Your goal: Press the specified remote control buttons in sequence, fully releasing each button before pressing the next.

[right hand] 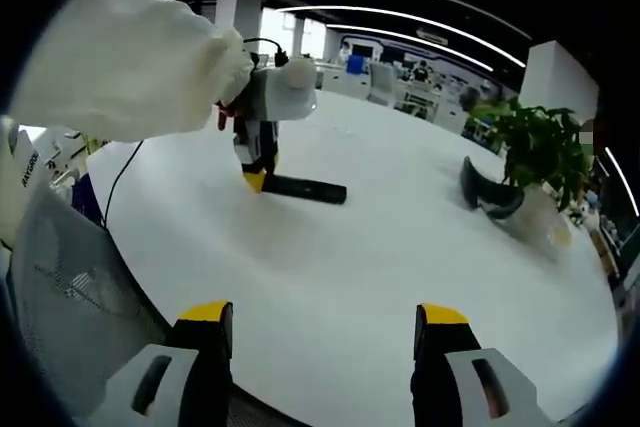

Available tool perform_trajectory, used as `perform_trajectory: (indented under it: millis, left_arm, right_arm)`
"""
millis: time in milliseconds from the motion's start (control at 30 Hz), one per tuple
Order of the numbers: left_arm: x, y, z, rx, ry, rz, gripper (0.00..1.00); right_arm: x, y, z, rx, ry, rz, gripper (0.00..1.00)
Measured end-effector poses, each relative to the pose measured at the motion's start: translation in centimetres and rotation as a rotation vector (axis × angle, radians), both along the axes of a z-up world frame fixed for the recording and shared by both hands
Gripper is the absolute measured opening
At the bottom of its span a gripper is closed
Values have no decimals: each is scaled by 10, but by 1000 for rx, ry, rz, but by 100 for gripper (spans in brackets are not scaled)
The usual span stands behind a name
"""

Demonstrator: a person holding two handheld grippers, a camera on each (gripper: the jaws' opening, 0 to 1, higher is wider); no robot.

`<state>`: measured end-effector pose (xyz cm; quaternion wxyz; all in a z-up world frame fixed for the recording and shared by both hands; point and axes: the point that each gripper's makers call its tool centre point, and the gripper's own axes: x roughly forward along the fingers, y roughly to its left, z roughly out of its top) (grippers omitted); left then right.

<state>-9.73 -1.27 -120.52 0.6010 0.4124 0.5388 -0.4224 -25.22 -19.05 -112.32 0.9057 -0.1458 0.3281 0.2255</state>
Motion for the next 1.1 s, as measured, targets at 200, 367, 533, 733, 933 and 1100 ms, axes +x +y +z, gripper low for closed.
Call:
perform_trajectory:
  millis: [200,367,533,733,933,1100]
  left_arm:
    - [-14,0,-1,24,7,-27,24]
    - [-23,2,-1,30,6,-26,24]
    - [-34,4,0,19,4,-8,23]
    - [-47,3,0,15,5,4,24]
    - [-55,3,0,7,0,15,24]
    - [-64,3,0,-4,-4,6,24]
  right_arm:
    - [0,2,2,-12,-17,13,73]
    - [-1,4,2,-24,-23,26,73]
    - [-3,7,0,-45,-27,45,73]
    - [-4,6,1,-69,-42,51,72]
    - [-2,2,4,-55,-54,29,69]
    - [-3,4,1,-63,-35,34,69]
